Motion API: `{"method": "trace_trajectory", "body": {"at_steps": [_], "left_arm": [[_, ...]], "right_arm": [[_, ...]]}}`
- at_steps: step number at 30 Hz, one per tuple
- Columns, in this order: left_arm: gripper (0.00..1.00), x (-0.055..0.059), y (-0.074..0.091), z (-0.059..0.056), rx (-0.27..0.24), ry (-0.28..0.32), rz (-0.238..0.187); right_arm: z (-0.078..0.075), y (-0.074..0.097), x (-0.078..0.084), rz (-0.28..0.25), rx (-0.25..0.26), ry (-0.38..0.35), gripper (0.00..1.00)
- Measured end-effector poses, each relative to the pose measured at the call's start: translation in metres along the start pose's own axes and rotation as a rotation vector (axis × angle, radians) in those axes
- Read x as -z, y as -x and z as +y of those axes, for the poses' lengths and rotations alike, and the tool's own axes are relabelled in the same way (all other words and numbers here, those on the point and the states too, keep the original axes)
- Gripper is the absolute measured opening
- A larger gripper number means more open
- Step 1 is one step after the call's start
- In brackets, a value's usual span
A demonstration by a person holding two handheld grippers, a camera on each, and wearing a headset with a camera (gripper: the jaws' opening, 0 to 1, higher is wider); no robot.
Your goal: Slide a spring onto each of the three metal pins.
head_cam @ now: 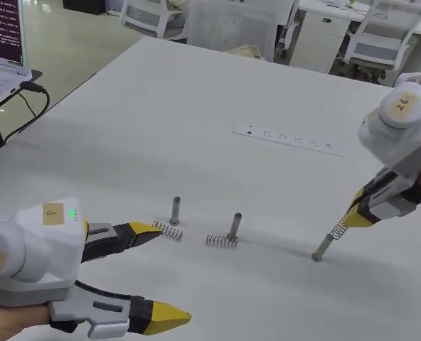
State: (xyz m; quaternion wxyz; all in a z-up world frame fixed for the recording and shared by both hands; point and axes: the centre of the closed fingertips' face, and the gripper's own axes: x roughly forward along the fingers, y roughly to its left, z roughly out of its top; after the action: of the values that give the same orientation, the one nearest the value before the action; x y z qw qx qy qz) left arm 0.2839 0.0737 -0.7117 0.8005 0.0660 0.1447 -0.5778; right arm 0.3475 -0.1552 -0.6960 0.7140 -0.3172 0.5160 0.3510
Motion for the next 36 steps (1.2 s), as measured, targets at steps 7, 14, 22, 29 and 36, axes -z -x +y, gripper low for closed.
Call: {"method": "trace_trajectory", "body": {"at_steps": [7,14,22,29,36], "left_arm": [[0.69,0.001,0.0,0.0,0.002,0.003,0.003],[0.68,0.003,0.0,-0.001,0.003,0.006,0.007],[0.67,0.004,0.0,-0.001,0.003,0.007,0.007],[0.67,0.004,0.0,0.0,0.002,0.008,0.008],[0.67,0.004,0.0,-0.001,0.002,0.009,0.01]], "right_arm": [[0.0,-0.003,-0.001,0.003,-0.004,0.002,0.07],[0.001,-0.006,-0.002,0.005,-0.01,0.002,0.07],[0.001,-0.013,0.0,0.009,-0.018,-0.005,0.07],[0.003,-0.021,0.001,0.017,-0.026,-0.006,0.07],[0.004,-0.031,0.005,0.029,-0.025,-0.006,0.07]]}}
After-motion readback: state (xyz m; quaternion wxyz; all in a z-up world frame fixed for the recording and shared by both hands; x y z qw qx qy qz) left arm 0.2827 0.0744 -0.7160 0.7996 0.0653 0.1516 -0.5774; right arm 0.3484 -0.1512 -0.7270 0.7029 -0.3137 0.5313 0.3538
